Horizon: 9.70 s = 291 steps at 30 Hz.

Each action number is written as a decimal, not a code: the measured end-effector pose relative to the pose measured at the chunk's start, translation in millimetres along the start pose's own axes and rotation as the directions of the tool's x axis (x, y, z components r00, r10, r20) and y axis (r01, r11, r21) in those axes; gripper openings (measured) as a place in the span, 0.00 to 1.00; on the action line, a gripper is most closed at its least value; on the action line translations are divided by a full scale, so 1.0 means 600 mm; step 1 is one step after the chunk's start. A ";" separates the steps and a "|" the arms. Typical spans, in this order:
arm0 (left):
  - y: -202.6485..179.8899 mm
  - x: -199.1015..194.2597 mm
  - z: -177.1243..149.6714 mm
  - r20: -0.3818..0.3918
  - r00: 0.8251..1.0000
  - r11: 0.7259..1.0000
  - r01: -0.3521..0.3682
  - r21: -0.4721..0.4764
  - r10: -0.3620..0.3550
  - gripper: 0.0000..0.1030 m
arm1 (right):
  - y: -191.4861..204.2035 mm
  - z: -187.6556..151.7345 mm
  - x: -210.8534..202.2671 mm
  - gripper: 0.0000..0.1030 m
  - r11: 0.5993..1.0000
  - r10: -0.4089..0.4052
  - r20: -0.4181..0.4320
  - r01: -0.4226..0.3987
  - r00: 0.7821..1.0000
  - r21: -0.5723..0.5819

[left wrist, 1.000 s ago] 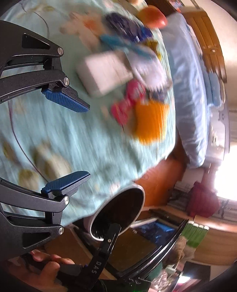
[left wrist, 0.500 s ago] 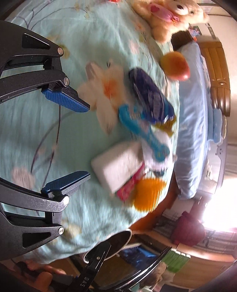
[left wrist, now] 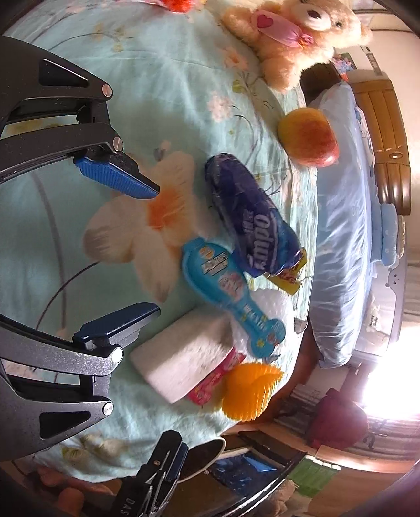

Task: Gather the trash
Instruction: 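Return to the table and grasp the blue toothbrush with the left tool, then grasp the pink candy toy with the right tool, then carry the toothbrush and pink candy toy over the black bin, then open the left tool over the bin while the right tool releases the candy toy, then return both tools to the bed and grasp the white foam block with the left tool, then grasp the orange mesh sleeve with the right tool, then carry the foam block and orange mesh sleeve over the black bin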

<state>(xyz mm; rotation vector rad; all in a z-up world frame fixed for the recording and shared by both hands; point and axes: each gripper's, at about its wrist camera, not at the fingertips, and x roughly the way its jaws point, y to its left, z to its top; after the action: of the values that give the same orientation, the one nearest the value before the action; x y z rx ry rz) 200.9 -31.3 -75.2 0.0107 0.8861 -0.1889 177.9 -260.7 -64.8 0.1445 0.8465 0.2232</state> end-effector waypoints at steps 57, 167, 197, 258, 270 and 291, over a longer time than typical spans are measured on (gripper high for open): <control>-0.160 -0.049 -0.051 -0.050 0.967 0.946 0.254 0.203 -0.249 0.13 | -0.041 -0.068 -0.105 0.32 0.998 -0.035 0.066 0.031 0.997 0.059; -0.431 0.032 0.023 -0.179 0.924 0.875 0.378 0.301 -0.338 0.50 | -0.315 -0.080 -0.173 0.57 0.916 -0.242 0.109 0.190 0.964 0.352; -0.116 -0.037 -0.041 -0.014 0.991 0.991 0.136 -0.012 -0.136 0.59 | -0.087 -0.026 -0.058 0.76 0.995 -0.015 0.054 0.009 0.998 0.104; -0.139 -0.052 -0.051 0.027 0.971 0.970 0.237 0.060 -0.239 0.24 | -0.032 0.068 0.011 0.16 0.997 0.065 0.071 -0.067 0.995 0.024; -0.220 -0.054 -0.049 -0.006 0.958 0.945 0.282 0.163 -0.285 0.24 | -0.106 -0.009 -0.099 0.16 0.989 -0.015 0.131 -0.005 0.991 0.147; -0.348 -0.031 -0.027 -0.075 0.933 0.889 0.358 0.285 -0.352 0.24 | -0.207 -0.080 -0.161 0.16 0.953 -0.152 0.137 0.109 0.979 0.282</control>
<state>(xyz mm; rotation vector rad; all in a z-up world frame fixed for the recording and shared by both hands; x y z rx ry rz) 141.8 -232.0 -56.6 0.1290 0.8692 -0.6660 96.9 -403.2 -53.2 0.3593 0.7229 -0.0318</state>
